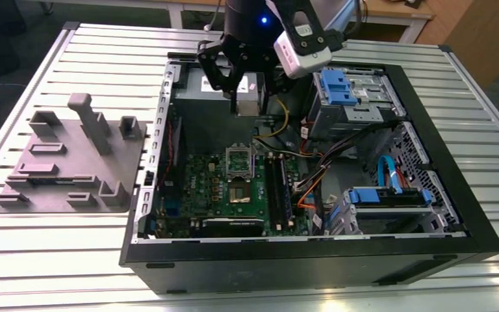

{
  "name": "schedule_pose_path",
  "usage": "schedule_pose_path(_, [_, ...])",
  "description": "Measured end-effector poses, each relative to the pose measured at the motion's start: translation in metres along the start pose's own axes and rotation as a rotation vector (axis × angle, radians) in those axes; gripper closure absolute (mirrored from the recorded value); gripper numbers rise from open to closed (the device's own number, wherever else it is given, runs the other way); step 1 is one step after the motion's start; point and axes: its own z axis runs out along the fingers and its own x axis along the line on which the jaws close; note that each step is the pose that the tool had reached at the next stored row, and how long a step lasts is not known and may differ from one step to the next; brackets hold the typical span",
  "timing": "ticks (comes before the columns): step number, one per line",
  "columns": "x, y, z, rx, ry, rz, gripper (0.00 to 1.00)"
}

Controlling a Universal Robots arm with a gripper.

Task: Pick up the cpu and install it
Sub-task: 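Place the cpu into insertion slot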

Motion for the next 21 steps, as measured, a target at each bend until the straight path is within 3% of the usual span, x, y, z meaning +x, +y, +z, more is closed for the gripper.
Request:
schedule_pose_path(15, [-0.0001, -0.0018, 0.0026, 0.0, -0.0001, 0.0, 0.53])
schedule_pose_path(21, [-0.0003, -0.0052, 0.0085, -0.0001, -0.0001, 0.0, 0.53])
